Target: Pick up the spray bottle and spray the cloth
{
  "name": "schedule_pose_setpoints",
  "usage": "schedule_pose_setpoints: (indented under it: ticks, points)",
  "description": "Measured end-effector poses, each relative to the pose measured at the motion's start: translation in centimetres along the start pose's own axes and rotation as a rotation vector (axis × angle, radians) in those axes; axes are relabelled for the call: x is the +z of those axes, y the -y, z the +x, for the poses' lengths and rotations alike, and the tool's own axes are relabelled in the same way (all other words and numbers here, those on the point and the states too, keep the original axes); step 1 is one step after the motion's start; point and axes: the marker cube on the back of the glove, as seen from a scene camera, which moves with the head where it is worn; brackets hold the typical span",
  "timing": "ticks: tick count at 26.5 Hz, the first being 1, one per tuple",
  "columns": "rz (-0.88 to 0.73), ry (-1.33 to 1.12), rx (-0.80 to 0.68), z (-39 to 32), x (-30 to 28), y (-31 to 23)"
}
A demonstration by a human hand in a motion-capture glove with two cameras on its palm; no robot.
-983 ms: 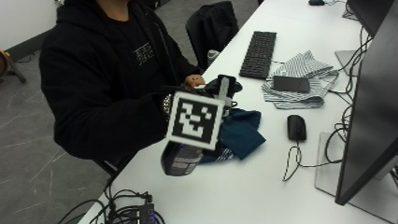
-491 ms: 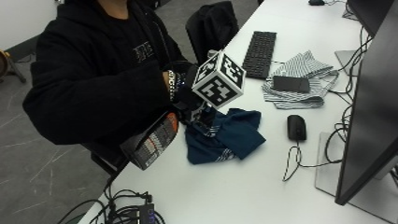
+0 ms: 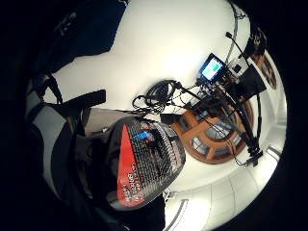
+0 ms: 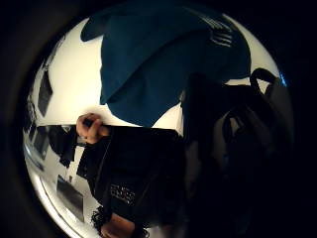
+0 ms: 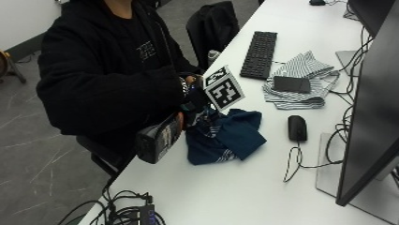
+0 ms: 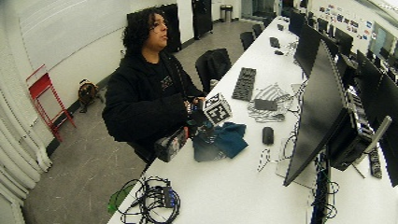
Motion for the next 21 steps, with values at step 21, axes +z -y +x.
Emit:
schedule_pose_setpoints:
  ticks: [21]
  points:
    - [0.235,0.110,-0.120,-3.3,-5.2,-1.8]
